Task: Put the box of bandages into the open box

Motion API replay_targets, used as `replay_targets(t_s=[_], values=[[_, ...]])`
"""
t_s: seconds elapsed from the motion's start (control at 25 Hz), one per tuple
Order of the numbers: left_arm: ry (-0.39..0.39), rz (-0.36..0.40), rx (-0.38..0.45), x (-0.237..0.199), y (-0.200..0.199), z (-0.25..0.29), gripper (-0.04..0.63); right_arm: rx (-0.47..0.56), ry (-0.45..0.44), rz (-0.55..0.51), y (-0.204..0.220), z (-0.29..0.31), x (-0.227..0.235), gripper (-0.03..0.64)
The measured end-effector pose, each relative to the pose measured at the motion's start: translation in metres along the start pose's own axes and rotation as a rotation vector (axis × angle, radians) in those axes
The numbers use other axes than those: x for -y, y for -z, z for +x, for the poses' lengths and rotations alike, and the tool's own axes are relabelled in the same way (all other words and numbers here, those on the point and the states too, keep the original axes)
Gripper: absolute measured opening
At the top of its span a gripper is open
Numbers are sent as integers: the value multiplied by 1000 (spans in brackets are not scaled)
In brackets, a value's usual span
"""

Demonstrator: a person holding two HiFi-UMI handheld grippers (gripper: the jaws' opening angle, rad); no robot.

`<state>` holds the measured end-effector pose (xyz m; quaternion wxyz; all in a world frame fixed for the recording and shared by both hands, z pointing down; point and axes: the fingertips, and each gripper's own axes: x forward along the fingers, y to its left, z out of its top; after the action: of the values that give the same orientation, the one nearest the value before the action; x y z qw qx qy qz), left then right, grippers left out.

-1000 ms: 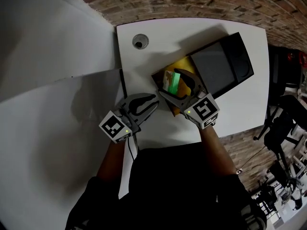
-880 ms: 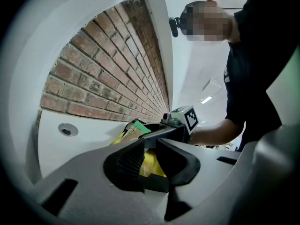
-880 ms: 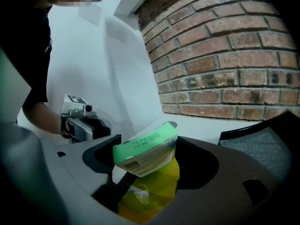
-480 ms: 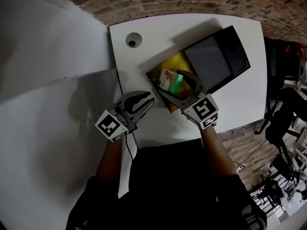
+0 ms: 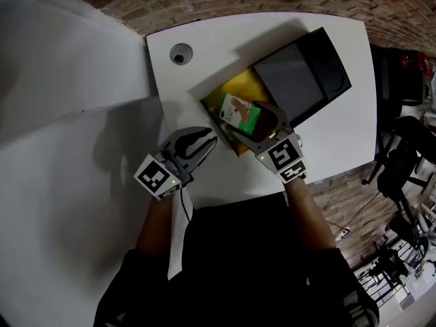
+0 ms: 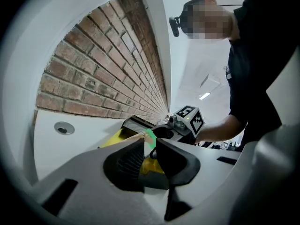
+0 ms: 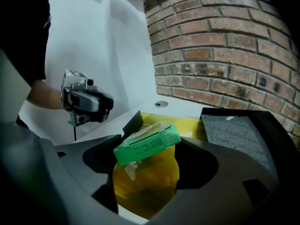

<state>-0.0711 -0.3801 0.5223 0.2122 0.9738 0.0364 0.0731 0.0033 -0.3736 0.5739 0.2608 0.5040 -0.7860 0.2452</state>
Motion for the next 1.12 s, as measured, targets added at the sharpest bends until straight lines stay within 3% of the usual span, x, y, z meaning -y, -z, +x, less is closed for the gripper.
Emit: replay_targets(t_s=[0.2,0.68,1.12], values=[[-2,3,-18,1,6,-1,83,-48,16,-51,11,1,-2,336],[6,7,-32,6,13,0,83,-96,28,-58,17,2,-3,334],[27,-2,-52,12,19,2,83,-74,67,-100,11,-1,4,312]])
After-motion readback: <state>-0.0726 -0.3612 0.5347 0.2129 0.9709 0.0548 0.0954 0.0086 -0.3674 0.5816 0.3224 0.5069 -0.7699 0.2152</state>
